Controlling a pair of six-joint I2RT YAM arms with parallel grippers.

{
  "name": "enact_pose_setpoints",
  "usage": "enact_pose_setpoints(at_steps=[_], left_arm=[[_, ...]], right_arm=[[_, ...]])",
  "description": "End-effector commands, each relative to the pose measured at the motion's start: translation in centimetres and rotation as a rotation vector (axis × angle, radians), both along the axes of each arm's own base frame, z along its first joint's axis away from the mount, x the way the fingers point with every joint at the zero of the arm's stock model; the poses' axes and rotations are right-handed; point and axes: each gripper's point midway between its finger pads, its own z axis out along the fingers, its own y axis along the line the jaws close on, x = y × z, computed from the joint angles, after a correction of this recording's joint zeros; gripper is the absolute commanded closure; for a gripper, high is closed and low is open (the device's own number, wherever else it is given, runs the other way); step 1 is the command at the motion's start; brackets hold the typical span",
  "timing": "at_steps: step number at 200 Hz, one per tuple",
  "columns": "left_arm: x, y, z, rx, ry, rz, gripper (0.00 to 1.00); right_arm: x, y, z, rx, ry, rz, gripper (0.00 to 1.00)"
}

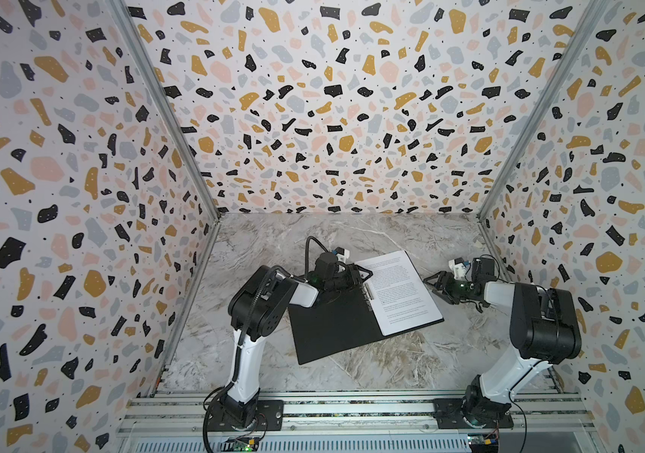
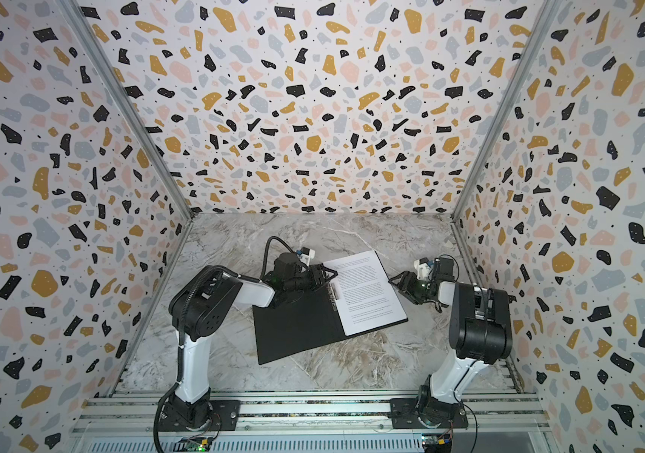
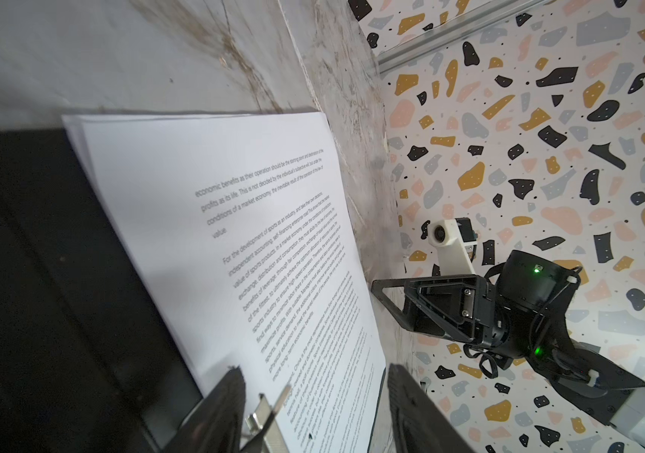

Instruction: Put the files into the folder

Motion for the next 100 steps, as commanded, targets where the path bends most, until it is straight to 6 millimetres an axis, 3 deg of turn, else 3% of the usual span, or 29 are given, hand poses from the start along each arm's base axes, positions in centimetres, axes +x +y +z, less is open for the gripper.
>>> enact_pose_setpoints(at_steps=[1,39,64,100], left_arm=[[-0.8,-0.6,3.4,-0.063,-0.080,-0.027,0.41],[-3.3,-2.3,6.0,-0.089,-0.147,-0.097,0.41],[-4.5,-2.9,5.8,-0.081,-0.148,-0.125,0.41],[-4.8,-1.5,5.5,-0.047,-0.155,-0.091,0.42]], right_arm=[[-0.2,0.0,0.1,0.007,-0.006,0.006,0.34],[-0.1,0.0,0.3,0.007,-0.011,0.007,0.34],[-0.1,-0.1,0.5,-0.006,-0.011,-0.001,0.34],[-0.3,-0.3,1.9,-0.016,-0.025,-0.025,0.34]])
